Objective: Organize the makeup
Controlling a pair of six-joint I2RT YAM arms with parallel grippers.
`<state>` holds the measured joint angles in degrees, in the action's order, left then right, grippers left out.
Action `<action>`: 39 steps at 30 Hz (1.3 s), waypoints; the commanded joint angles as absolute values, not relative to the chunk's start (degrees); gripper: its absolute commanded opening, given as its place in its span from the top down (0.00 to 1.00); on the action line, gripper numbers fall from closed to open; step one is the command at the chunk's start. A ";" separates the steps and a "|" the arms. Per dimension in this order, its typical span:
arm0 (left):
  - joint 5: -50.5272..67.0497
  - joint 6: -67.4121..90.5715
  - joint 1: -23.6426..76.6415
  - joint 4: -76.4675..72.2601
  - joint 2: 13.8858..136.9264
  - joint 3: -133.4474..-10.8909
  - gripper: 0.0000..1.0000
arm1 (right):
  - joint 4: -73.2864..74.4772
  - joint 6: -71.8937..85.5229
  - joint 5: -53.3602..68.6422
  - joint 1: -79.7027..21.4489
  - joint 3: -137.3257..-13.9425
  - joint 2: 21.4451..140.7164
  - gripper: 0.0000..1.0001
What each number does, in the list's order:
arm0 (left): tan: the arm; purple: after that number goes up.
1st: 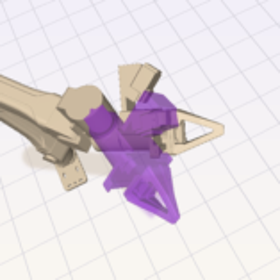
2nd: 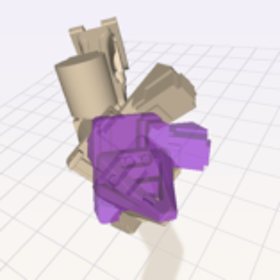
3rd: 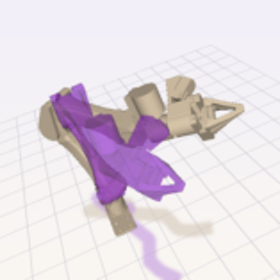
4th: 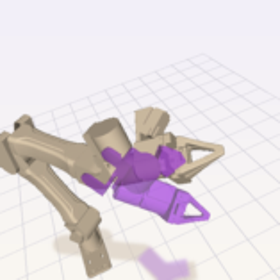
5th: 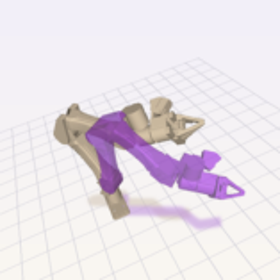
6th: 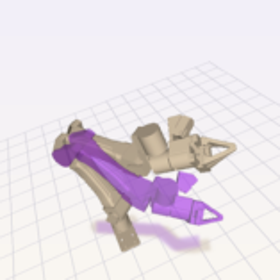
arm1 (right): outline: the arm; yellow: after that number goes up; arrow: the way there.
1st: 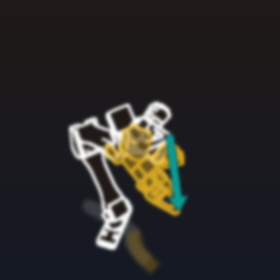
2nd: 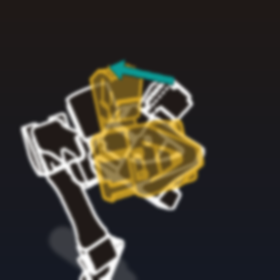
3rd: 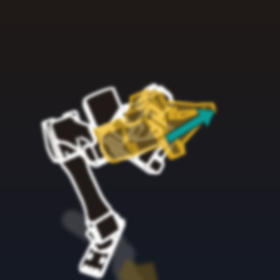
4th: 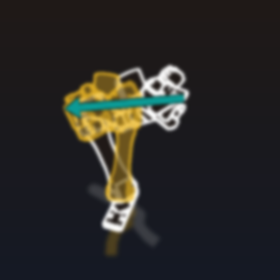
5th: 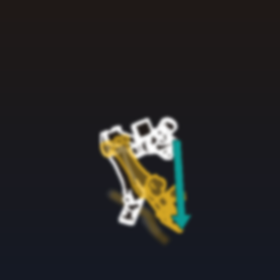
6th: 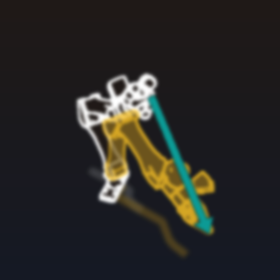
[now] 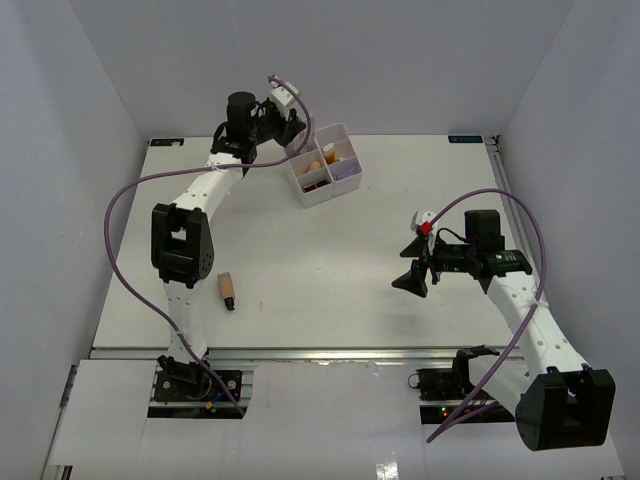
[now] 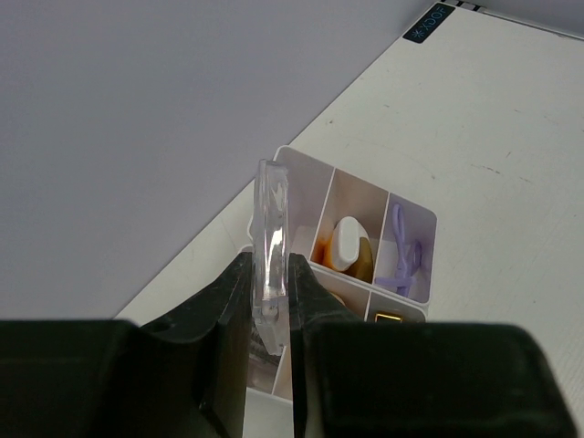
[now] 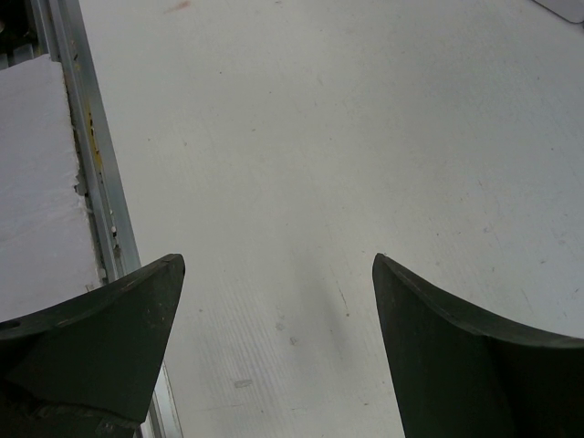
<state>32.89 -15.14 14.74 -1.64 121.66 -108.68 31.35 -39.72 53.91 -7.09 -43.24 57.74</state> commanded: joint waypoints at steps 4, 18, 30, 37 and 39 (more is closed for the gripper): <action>34.85 -18.43 14.24 -2.15 122.66 -111.14 1.00 | 29.97 -39.77 54.41 -6.59 -42.84 57.09 0.10; 35.79 -22.36 13.89 -2.29 124.61 -110.95 1.00 | 29.79 -39.73 54.93 -6.26 -42.47 57.48 0.10; 35.46 -21.09 13.80 -3.65 124.32 -107.43 0.67 | 29.80 -39.64 55.02 -6.15 -42.54 57.49 0.10; 32.64 -18.04 13.80 -5.43 120.91 -105.23 0.32 | 29.88 -39.55 55.37 -5.64 -42.54 57.30 0.10; 31.78 -16.82 13.83 -5.89 119.47 -104.57 0.29 | 29.85 -39.52 55.41 -5.41 -42.45 57.18 0.10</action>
<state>33.18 -18.98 14.19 -3.63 125.25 -105.81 31.20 -39.53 54.14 -6.12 -42.41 57.74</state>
